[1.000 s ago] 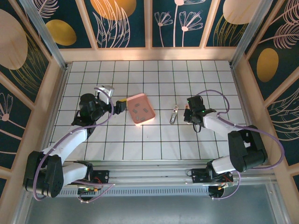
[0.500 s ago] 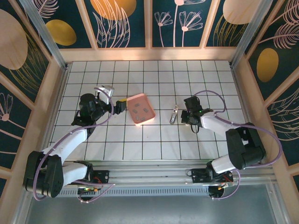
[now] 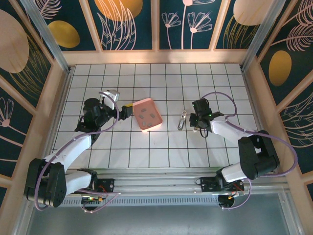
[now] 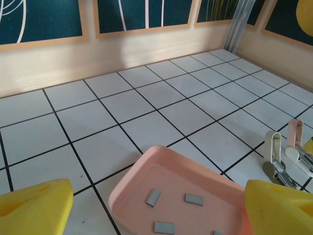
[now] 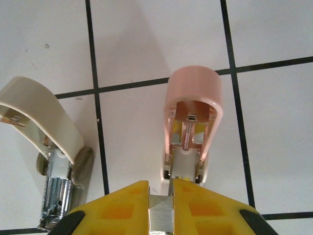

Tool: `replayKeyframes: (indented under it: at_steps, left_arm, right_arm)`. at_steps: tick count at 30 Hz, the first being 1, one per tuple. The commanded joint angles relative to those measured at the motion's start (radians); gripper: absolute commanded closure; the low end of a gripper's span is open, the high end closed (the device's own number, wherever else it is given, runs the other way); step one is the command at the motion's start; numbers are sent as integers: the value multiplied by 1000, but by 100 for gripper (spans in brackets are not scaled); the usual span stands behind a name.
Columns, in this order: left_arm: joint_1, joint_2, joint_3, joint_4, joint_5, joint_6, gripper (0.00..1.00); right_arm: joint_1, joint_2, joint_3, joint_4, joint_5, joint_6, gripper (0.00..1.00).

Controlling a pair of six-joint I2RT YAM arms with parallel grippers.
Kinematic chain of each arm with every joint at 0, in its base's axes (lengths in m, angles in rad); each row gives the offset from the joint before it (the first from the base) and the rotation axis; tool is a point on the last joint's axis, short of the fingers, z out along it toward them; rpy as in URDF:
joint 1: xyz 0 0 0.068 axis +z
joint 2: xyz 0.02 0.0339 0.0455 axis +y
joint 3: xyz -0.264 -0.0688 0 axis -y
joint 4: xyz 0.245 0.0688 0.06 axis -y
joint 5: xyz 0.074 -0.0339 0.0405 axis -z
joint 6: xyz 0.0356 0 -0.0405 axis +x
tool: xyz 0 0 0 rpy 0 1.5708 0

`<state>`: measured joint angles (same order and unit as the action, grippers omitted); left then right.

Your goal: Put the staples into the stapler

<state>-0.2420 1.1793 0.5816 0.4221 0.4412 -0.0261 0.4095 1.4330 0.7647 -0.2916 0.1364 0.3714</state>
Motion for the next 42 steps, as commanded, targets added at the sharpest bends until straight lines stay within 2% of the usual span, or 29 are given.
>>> replayKeyframes:
  at_steps: [1, 42]
  left_arm:
    - [-4, 8, 26, 3, 6, 15, 10]
    - [-7, 11, 27, 2, 7, 16, 10]
  right_arm:
    - [-3, 5, 19, -30, 40, -6, 83]
    - [-4, 38, -31, -14, 42, 37, 83]
